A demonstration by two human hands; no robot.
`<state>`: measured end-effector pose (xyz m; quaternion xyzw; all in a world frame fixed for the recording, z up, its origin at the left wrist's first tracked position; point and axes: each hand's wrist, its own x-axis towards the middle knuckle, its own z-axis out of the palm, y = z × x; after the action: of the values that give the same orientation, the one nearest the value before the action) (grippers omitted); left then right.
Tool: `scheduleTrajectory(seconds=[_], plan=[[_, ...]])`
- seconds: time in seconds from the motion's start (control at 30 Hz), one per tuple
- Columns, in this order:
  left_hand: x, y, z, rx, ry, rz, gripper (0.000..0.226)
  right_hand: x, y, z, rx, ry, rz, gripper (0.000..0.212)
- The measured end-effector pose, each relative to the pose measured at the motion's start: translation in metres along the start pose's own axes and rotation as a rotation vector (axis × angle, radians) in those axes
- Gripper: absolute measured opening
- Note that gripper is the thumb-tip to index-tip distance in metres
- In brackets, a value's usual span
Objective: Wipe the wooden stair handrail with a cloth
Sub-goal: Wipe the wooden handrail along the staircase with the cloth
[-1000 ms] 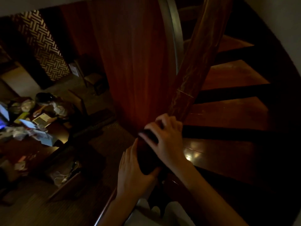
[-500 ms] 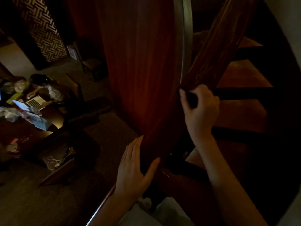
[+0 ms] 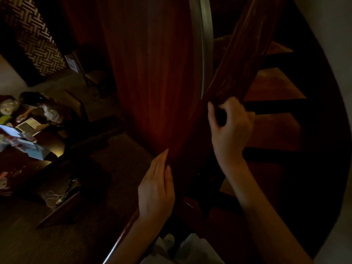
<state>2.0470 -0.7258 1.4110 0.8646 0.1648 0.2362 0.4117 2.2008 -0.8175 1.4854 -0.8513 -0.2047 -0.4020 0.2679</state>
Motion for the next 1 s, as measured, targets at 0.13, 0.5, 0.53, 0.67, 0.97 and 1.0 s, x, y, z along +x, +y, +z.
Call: scheduleTrajectory(seconds=[0.13, 0.5, 0.53, 0.67, 0.97, 1.0], plan=[[0.001, -0.003, 0.001, -0.018, 0.015, 0.012, 0.038, -0.077, -0.036, -0.009, 0.077, -0.28, -0.317, 0.021], [-0.004, -0.01, 0.001, -0.174, 0.261, -0.046, 0.03, 0.079, -0.05, 0.028, -0.605, -0.79, -0.433, 0.014], [-0.004, -0.01, 0.001, -0.211, 0.309, -0.054, 0.031, 0.079, -0.054, 0.033, -0.661, -0.84, -0.462, 0.018], [-0.003, -0.011, 0.002, -0.252, 0.468, -0.039, 0.048, 0.031, -0.092, 0.046, -0.601, -1.205, -0.573, 0.027], [-0.006, -0.015, 0.009, -0.339, 0.478, -0.076, 0.048, 0.052, -0.071, 0.022, -0.595, -1.013, -0.391, 0.026], [-0.006, -0.014, 0.009, -0.349, 0.474, -0.078, 0.049, 0.063, -0.072, 0.031, -0.673, -0.99, -0.375, 0.031]])
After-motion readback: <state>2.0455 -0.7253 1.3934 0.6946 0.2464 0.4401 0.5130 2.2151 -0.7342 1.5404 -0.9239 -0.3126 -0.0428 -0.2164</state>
